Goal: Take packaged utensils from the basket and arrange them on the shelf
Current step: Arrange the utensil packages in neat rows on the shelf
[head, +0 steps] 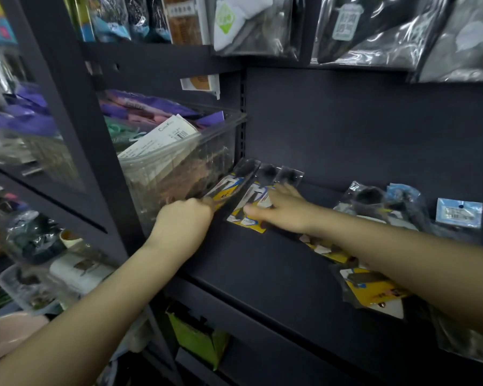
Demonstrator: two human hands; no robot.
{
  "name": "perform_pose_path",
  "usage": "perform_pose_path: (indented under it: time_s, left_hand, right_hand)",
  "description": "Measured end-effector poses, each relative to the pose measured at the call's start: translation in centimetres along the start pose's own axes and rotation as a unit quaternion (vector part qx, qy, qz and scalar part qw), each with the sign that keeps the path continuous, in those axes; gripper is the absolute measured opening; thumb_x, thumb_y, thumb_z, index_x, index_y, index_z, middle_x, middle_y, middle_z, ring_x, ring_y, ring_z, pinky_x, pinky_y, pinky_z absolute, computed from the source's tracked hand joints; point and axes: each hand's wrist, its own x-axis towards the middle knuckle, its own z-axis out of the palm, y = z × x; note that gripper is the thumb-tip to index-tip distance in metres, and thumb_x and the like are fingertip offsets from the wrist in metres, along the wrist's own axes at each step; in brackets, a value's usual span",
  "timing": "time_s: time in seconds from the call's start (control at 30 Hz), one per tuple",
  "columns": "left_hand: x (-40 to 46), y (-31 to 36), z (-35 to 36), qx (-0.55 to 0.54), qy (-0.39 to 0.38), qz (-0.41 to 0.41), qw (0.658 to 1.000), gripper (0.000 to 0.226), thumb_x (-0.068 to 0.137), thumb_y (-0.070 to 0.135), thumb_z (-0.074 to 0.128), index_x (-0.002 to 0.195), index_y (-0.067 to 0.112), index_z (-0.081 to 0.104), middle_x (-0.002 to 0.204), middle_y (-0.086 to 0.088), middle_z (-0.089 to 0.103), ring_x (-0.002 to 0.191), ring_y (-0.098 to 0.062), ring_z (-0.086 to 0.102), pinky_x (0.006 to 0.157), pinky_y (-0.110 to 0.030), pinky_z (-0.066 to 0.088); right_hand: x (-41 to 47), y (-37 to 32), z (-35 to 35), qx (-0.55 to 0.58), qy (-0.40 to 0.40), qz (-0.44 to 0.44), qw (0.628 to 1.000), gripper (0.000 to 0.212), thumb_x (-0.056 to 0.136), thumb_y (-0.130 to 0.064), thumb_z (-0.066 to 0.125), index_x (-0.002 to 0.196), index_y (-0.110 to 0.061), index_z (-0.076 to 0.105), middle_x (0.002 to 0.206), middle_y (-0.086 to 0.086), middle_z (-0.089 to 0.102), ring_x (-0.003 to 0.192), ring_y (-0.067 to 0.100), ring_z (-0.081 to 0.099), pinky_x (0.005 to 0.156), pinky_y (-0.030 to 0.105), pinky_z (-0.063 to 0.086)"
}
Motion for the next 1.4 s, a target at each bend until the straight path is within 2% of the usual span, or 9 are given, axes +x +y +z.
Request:
perform_pose_path:
  time_s: [0.1, 0.2, 0.3, 0.43, 0.6, 0.73, 0.93, 1.07, 1.4]
  left_hand:
    - [-0.6, 1.0, -1.7, 0.053, 0.072, 0.005, 0.996, 0.035, 0.042, 0.012, 0.082, 0.073, 0.013, 0.065, 0.045, -0.004, 0.06, 0.034, -0.024, 0.057, 0.03, -0.019, 0.033]
    - [-0.1, 3.2, -2.7, 0.008, 0.122, 0.063, 0.991, 0.035, 0.038, 0.019, 0.08, 0.069, 0.015, 0.065, 0.043, -0.001, 0.059, 0.03, -0.019, 0.054, 0.03, -0.015, 0.024]
    - [0.7, 5.0, -2.5, -0.19, 0.082, 0.153, 0.966, 0.039, 0.077, 0.047, 0.046, 0.093, 0.015, 0.063, 0.086, -0.004, 0.07, 0.074, -0.026, 0.067, 0.054, -0.03, 0.053]
    - [1.4, 5.6, -1.2, -0.264, -0.05, 0.179, 0.946, 0.055, 0.091, 0.05, 0.025, 0.137, 0.021, 0.036, 0.148, -0.002, 0.036, 0.132, -0.021, 0.038, 0.102, -0.039, 0.041]
    - [1.9, 5.1, 0.8, -0.219, -0.138, 0.159, 0.953, 0.071, 0.092, 0.052, 0.032, 0.146, 0.013, 0.01, 0.157, -0.002, 0.006, 0.144, -0.015, 0.009, 0.114, -0.026, 0.014]
    - [2.2, 4.3, 1.3, -0.224, -0.157, 0.146, 0.951, 0.071, 0.088, 0.057, 0.036, 0.146, 0.023, 0.013, 0.158, -0.002, 0.003, 0.144, -0.018, 0.006, 0.115, -0.029, 0.013]
    - [2.5, 3.5, 1.7, -0.258, -0.181, 0.139, 0.939, 0.069, 0.087, 0.059, 0.037, 0.145, 0.032, 0.011, 0.158, -0.001, 0.001, 0.145, -0.017, 0.002, 0.118, -0.032, 0.008]
    - [3.1, 2.2, 2.1, -0.27, -0.171, 0.103, 0.942, 0.078, 0.085, 0.066, 0.029, 0.146, 0.024, 0.006, 0.158, 0.0, 0.001, 0.145, -0.014, 0.001, 0.118, -0.029, 0.005]
    - [3.7, 2.3, 2.4, -0.204, -0.2, 0.094, 0.954, 0.089, 0.083, 0.067, 0.031, 0.146, 0.012, 0.0, 0.157, -0.005, -0.005, 0.145, -0.017, -0.003, 0.118, -0.032, 0.005]
  right_hand:
    - [-0.9, -0.7, -1.7, 0.322, 0.058, -0.019, 0.945, 0.049, 0.091, -0.048, 0.046, 0.121, -0.008, 0.049, 0.109, 0.0, 0.057, 0.099, 0.018, 0.058, 0.084, 0.031, 0.046]
    - [-1.1, -0.5, -3.4, 0.478, 0.061, 0.005, 0.876, 0.013, 0.097, -0.02, 0.046, 0.088, -0.012, 0.049, 0.077, 0.007, 0.059, 0.048, 0.007, 0.058, 0.044, 0.017, 0.041]
    - [-0.5, 1.5, -4.7, 0.43, 0.147, 0.082, 0.887, 0.025, 0.094, -0.005, 0.043, 0.071, -0.016, 0.046, 0.061, 0.005, 0.049, 0.034, 0.006, 0.047, 0.033, 0.013, 0.031]
    - [0.6, 5.3, -5.7, 0.367, 0.203, 0.201, 0.885, 0.025, 0.094, -0.004, 0.04, 0.07, -0.01, 0.045, 0.058, 0.007, 0.045, 0.042, 0.012, 0.041, 0.029, 0.01, 0.029]
    - [2.6, 6.9, -5.2, 0.348, 0.174, 0.264, 0.883, 0.018, 0.096, -0.002, 0.04, 0.112, -0.001, 0.049, 0.062, 0.012, 0.051, 0.037, 0.013, 0.05, 0.026, 0.011, 0.037]
    - [3.2, 6.1, -4.8, 0.355, 0.147, 0.264, 0.885, 0.018, 0.094, 0.001, 0.045, 0.076, 0.0, 0.044, 0.065, 0.013, 0.05, 0.019, 0.007, 0.047, 0.025, 0.015, 0.041]
    - [2.9, 5.0, -4.6, 0.208, 0.138, 0.238, 0.938, 0.024, 0.087, -0.014, 0.062, 0.071, -0.003, 0.047, 0.076, 0.013, 0.057, 0.063, 0.022, 0.06, 0.059, 0.03, 0.054]
    - [0.1, 2.6, -2.8, -0.1, 0.116, 0.086, 0.985, 0.075, 0.084, -0.048, 0.057, 0.143, -0.012, 0.025, 0.154, 0.012, 0.015, 0.138, 0.036, 0.025, 0.109, 0.046, 0.033]
    - [-0.8, 2.8, -1.4, -0.21, -0.124, -0.034, 0.969, 0.07, 0.094, -0.056, 0.029, 0.149, -0.029, -0.005, 0.159, -0.006, -0.013, 0.147, 0.019, -0.01, 0.12, 0.037, 0.001]
